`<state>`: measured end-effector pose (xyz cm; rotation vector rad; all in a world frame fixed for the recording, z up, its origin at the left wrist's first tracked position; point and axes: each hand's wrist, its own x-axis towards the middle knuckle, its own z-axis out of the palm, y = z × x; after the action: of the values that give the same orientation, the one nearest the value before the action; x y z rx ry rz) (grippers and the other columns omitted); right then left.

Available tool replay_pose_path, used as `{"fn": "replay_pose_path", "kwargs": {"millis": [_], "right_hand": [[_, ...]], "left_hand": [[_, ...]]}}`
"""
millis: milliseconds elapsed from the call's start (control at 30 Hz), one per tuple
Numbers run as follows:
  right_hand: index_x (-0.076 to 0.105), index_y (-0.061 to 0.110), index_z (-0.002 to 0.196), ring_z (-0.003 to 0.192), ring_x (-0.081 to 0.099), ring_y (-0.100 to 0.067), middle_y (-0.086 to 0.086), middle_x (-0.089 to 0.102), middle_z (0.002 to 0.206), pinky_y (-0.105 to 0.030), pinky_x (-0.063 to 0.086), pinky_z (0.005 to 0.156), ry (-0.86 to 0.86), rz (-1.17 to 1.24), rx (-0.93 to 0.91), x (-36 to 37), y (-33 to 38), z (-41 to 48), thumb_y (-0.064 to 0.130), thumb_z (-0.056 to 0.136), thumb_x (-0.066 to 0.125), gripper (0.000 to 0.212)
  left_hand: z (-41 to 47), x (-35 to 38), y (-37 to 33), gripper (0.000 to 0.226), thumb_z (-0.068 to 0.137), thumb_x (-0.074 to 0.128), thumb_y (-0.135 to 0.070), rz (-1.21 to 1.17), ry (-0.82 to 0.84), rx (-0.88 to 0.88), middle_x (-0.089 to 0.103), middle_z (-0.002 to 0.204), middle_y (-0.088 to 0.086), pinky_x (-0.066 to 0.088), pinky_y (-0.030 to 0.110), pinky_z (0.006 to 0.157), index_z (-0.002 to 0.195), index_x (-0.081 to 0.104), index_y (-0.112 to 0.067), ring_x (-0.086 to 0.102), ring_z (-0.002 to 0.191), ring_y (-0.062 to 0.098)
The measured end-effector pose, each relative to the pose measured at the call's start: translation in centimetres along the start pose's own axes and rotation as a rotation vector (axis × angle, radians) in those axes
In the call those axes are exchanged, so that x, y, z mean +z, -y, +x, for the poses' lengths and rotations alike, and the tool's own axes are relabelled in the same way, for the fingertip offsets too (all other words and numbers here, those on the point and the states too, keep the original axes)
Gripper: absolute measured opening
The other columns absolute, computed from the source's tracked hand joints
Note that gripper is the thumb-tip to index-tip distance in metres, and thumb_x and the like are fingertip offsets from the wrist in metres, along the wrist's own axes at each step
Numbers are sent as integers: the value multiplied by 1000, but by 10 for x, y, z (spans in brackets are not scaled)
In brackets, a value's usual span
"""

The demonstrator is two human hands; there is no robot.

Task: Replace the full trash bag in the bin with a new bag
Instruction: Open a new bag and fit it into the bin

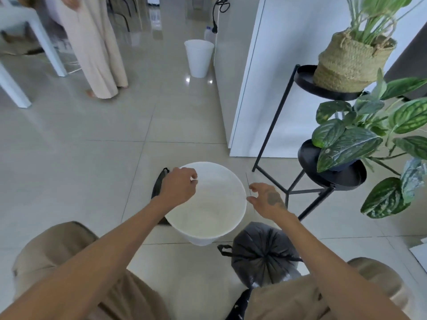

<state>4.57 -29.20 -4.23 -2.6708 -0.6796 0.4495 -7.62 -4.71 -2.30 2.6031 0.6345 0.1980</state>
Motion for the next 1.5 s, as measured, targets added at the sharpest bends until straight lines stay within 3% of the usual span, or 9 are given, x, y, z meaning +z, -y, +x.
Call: {"fn": "replay_pose_path", "kwargs": {"millis": [400,500,600,667,767,967,1100,1333,1500], "right_hand": [[24,15,156,142,37,-32,-8,30,160,-44,36,114,-115,182,-25,71,28,65,9,100,51,63],[30,12,155,139,42,-34,-10,35,158,-44,39,109,-175,206,-15,80,27,68,4,99,51,60],[33,11,154,138,43,-36,-13,39,156,-48,39,108,-208,220,1,83,25,68,6,96,58,63],[34,11,153,136,45,-37,-13,40,155,-48,40,105,-215,189,5,86,27,70,8,94,62,66],[35,12,153,135,46,-37,-13,42,154,-45,39,104,-223,184,5,87,28,70,9,92,66,68],[37,12,152,135,47,-36,-11,44,153,-43,37,105,-246,193,15,90,26,72,2,90,66,69],[34,13,154,139,43,-35,-10,40,156,-39,32,107,-206,197,29,89,27,72,-7,89,62,73],[33,19,155,141,40,-27,-2,35,159,-26,32,105,-159,265,76,86,31,67,-21,83,46,83],[32,15,154,142,38,-32,-8,36,159,-44,33,116,-103,230,67,82,35,63,-6,89,58,73]], "left_hand": [[25,74,151,27,91,59,-16,-431,-214,-705,67,65,8,45,29,55,67,65,-4,64,64,30],[25,107,183,22,91,64,-20,-467,-79,-817,66,71,6,46,27,59,77,69,-5,62,68,24],[29,135,204,31,87,71,-26,-482,57,-881,49,69,-2,43,27,63,68,48,-16,51,63,16],[35,152,214,26,85,74,-29,-530,93,-939,52,84,-2,43,28,68,82,54,-13,59,82,25],[43,177,227,61,78,78,-32,-532,120,-963,60,119,11,52,33,77,123,54,2,62,109,35],[50,208,237,44,80,71,-35,-207,166,-972,64,112,13,55,45,88,110,57,-7,61,108,33],[43,200,237,11,77,63,-10,-429,108,-1033,64,77,9,62,41,69,70,56,-6,63,71,25],[28,130,213,12,80,51,5,-694,-160,-955,59,79,9,47,28,55,81,55,-7,57,72,25],[15,44,177,21,86,53,6,-702,-403,-668,63,84,3,48,26,61,100,59,-8,60,79,20]]}}
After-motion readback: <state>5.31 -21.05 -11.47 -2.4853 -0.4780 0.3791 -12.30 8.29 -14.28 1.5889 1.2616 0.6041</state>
